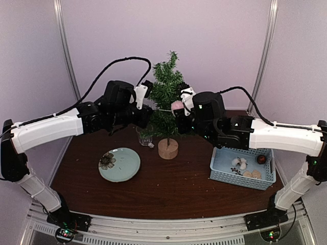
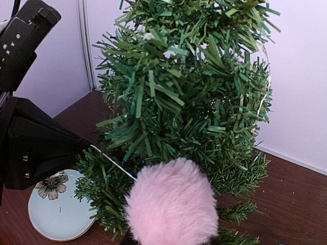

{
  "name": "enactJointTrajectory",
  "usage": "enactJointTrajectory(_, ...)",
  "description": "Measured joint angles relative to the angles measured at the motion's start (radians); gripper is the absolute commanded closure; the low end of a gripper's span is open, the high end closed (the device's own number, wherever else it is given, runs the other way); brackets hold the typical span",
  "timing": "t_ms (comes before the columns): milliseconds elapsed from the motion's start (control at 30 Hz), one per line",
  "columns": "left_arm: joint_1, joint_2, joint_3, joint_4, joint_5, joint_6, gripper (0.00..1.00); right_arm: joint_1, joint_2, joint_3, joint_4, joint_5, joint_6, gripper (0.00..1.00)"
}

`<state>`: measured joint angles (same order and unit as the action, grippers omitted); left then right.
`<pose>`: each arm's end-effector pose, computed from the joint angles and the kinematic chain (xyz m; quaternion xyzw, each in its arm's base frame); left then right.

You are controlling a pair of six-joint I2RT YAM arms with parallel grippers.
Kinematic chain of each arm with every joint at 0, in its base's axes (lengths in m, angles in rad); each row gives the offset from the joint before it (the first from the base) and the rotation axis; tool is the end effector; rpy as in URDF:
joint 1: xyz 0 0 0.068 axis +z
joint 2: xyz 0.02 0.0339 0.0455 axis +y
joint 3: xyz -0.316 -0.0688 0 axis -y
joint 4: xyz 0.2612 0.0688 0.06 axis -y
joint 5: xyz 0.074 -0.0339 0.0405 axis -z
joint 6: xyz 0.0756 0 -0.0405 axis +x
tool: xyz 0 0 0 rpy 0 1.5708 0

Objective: Decorate the small christmas tree

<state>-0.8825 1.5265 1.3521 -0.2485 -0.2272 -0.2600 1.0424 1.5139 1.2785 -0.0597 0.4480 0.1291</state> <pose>0.2725 -0.3045 0.3824 0.1969 0.8131 -0.2116 0.5053 0.2330 0.3341 0.3851 -0.2267 0.7614 0.1723 0.5825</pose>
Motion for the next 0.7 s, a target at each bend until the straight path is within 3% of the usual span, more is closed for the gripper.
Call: enactJointTrajectory(700,-0.024,-0.017,-0.004,-0.137,0.101,-0.016,1.0,0.0,0.0,0.0,0.002,-0.056,-0.013,1.0)
